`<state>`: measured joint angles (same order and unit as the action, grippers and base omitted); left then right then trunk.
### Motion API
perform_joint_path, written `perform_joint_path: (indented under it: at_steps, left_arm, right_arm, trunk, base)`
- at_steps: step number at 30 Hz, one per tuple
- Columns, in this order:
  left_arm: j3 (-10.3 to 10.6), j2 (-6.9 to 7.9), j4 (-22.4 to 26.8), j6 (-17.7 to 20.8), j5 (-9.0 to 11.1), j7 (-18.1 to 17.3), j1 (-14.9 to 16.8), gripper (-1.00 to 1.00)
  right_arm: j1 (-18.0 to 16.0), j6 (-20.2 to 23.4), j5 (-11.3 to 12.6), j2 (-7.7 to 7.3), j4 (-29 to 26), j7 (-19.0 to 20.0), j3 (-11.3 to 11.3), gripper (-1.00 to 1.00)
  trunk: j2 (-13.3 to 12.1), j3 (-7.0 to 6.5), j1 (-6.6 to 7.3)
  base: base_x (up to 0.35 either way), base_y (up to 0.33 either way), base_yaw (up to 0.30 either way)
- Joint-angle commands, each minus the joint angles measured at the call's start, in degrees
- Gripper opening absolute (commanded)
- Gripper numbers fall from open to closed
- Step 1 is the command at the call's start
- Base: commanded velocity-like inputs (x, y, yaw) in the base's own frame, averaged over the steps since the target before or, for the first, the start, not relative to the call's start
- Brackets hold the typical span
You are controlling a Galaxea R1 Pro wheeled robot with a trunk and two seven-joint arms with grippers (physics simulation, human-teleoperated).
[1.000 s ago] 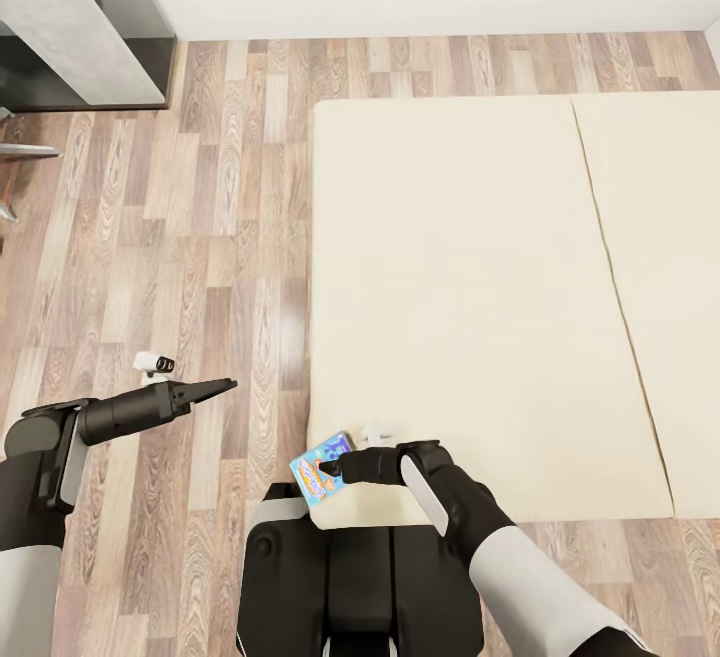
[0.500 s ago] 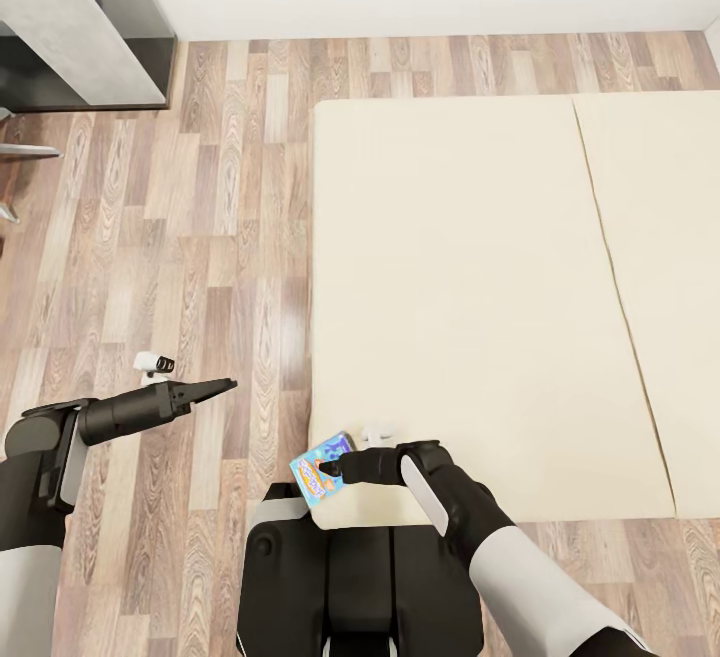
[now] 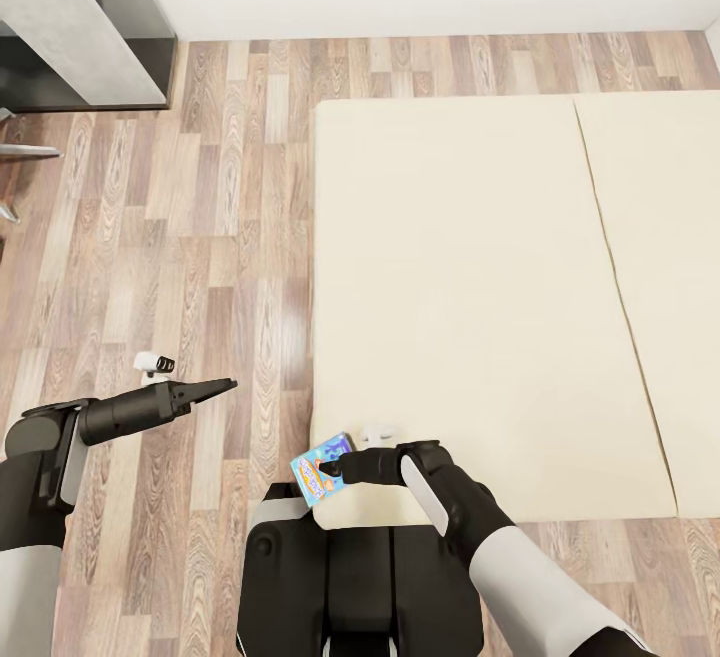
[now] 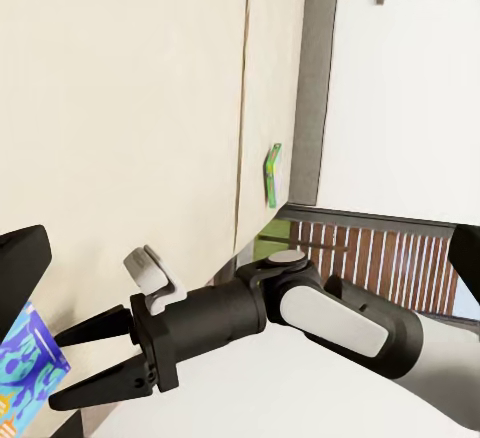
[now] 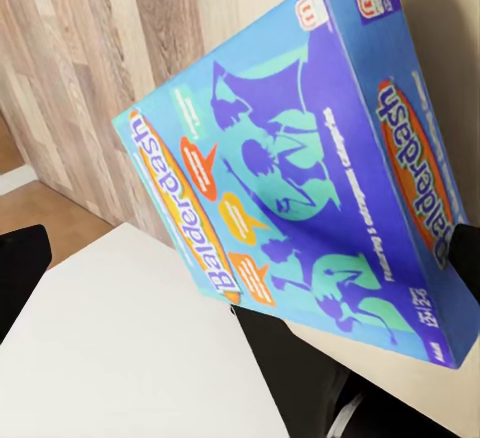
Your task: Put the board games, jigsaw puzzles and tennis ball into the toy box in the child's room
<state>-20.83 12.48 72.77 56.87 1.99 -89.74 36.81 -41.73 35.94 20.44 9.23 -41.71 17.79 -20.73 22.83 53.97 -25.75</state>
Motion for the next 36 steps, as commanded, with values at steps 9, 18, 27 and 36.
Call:
perform_joint_path:
  at_steps: [9,18,27,36]
  left_arm:
    - [0.0,0.0,0.01,0.61,-0.09,-0.26,0.01,1.0]
    - [0.0,0.0,0.01,0.61,-0.11,-0.26,0.01,1.0]
    - [0.0,0.0,0.01,0.55,-0.14,-0.26,0.01,1.0]
    - [-0.02,0.0,0.01,0.58,-0.15,-0.26,0.01,1.0]
  right_arm:
    - [-0.02,-0.17,-0.2,-0.01,-0.04,-0.01,-0.08,1.0]
    - [-0.02,-0.26,-0.31,-0.01,-0.04,0.01,-0.1,1.0]
    - [-0.02,0.02,-0.38,-0.26,-0.61,-0.09,-0.1,1.0]
    - [-0.02,0.52,-0.37,-0.2,-0.83,-0.13,-0.11,1.0]
  trunk:
    - [0.09,0.06,-0.03]
    - [0.09,0.06,-0.03]
    - [0.09,0.06,-0.03]
    - [0.09,0.06,-0.03]
  base:
    - [0.0,0.0,0.0]
    - [0.0,0.0,0.0]
    - [0.0,0.0,0.0]
    - [0.0,0.0,0.0]
